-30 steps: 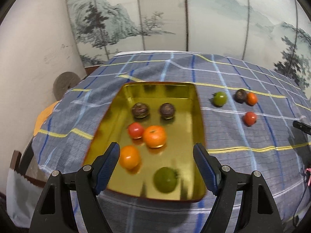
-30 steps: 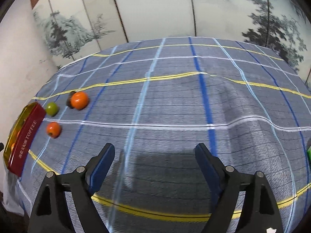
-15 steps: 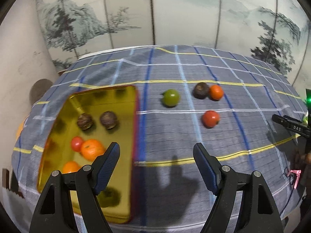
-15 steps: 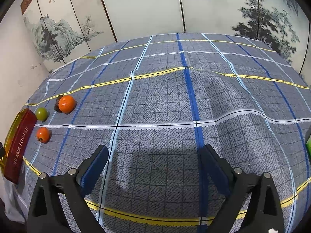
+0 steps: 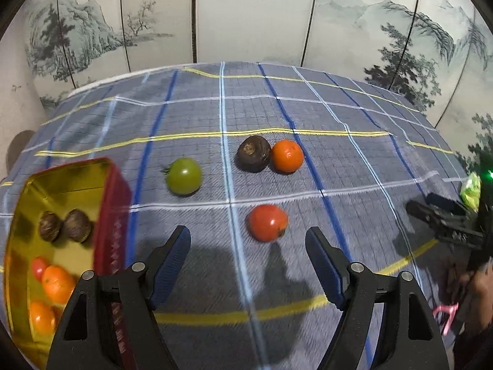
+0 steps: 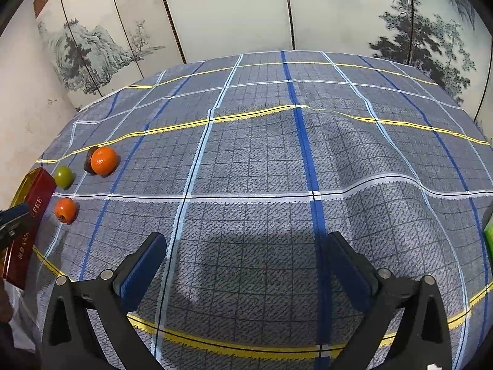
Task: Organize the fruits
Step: 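Grasp the red tomato with the left gripper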
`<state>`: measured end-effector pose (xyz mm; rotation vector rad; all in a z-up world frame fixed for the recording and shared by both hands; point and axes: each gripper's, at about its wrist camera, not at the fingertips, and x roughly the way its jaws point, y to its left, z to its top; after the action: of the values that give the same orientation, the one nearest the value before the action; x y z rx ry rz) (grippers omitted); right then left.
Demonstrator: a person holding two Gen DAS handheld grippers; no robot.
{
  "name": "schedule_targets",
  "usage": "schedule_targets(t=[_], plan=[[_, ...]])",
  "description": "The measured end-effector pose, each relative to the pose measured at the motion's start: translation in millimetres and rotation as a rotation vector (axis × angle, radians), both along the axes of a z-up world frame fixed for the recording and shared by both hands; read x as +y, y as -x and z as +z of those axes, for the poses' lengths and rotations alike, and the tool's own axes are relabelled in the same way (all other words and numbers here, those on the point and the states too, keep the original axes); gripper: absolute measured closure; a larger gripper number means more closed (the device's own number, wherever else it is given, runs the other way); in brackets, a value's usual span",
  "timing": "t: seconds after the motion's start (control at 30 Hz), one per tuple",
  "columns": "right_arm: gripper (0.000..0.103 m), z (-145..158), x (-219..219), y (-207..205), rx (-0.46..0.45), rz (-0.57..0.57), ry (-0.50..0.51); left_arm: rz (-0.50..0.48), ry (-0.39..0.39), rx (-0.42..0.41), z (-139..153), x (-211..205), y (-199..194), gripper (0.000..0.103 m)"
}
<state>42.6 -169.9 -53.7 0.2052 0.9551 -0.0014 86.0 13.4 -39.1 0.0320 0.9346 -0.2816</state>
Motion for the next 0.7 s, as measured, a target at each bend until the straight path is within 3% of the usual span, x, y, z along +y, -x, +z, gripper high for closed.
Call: schedule_targets(t=[0.07, 0.2, 0.27, 0.4, 0.43, 0.53, 0.7], plan=[[0.001, -1, 0, 0, 0.001, 0.002, 0.0, 0.0, 0.007, 0.009, -7, -6, -10, 0.035], [0.001, 0, 0, 0, -0.002, 0.012, -0.01, 0.01, -0.006, 0.043, -28, -14, -29, 0.037], [0.001, 0, 0, 0, -0.002, 0.015, -0.011, 0.002, 0.021, 0.059, -37, -15, -34, 0.048], [0.001, -1, 0, 1, -0.003, 0.018, -0.014, -0.023, -0.035, -0.036, -43, -24, -30, 0.056], [0.001, -1, 0, 1, -0.003, 0.019, -0.015, -0.05, -0.035, -0.046, -44, -28, -28, 0.069], [0.001, -1, 1, 1, -0.002, 0.017, -0.012, -0.063, -0.034, -0.048, -44, -30, -27, 0.068], [0.001, -2, 2, -1, 0.004, 0.006, 0.003, 0.007, 0.043, -0.062, -40, -8, -27, 0.068]])
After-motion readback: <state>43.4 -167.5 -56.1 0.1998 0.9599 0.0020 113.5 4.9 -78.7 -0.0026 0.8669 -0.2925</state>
